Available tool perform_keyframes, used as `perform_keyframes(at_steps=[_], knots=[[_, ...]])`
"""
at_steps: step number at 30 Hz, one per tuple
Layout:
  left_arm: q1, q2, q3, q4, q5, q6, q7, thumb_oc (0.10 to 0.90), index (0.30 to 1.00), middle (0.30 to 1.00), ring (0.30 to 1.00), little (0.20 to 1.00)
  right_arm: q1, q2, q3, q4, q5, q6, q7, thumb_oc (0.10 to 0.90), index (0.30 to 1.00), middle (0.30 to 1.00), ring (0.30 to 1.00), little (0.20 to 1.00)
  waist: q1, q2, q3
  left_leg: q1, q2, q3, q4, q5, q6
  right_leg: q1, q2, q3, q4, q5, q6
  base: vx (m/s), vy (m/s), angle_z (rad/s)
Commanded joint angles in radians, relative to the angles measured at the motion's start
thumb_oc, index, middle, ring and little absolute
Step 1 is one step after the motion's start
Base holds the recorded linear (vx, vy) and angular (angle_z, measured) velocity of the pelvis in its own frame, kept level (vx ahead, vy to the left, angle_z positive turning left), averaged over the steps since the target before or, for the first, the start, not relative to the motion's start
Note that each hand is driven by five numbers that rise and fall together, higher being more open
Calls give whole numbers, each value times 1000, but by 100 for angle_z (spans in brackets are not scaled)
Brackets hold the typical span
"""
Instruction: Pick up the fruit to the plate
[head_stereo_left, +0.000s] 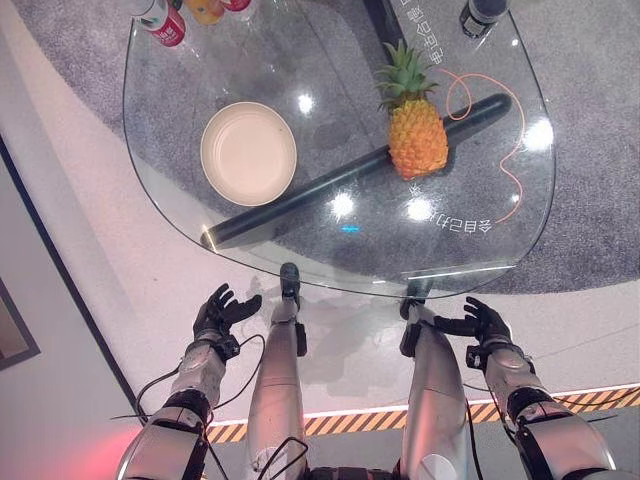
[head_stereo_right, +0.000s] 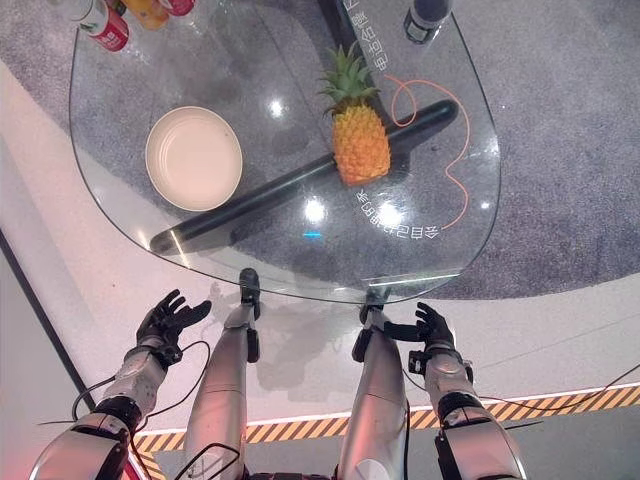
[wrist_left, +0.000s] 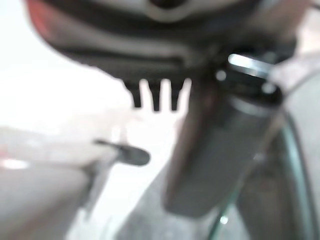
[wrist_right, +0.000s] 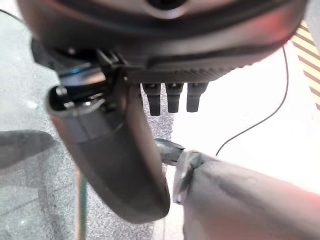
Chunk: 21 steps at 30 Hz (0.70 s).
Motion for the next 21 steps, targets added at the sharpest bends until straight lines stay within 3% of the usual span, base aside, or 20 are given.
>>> perform_keyframes(at_steps=[1,7,14,21], knots=[[25,60,10,27,-18,-25,-14,800,900,900,900,900,49,-46,8,-27,28,-9,-47,800,900,900,900,900,7,0,-21,-53,-10,-35,63,-28,46,-33,-14,67,22,85,23,0,0,0],[29,73,7,39,-10,-23,-34,800,900,900,900,900,46,-86,-38,4,76,15,-140,800,900,900,900,900,10,-5,-21,-55,-6,-32,71,-34,43,-21,-15,55,15,88,25,4,-5,0],[41,107,-1,26,-5,-8,-50,800,900,900,900,900,29,-189,-135,33,112,47,-284,800,900,900,900,900,20,-17,-21,-57,7,-38,80,-43,47,-9,-13,42,13,95,33,14,-55,0],[44,138,-15,20,-3,10,-58,800,900,900,900,900,-12,-281,-195,47,162,24,-425,800,900,900,900,900,29,-31,-21,-53,14,-46,80,-49,50,11,-8,24,1,102,41,1,-62,2]])
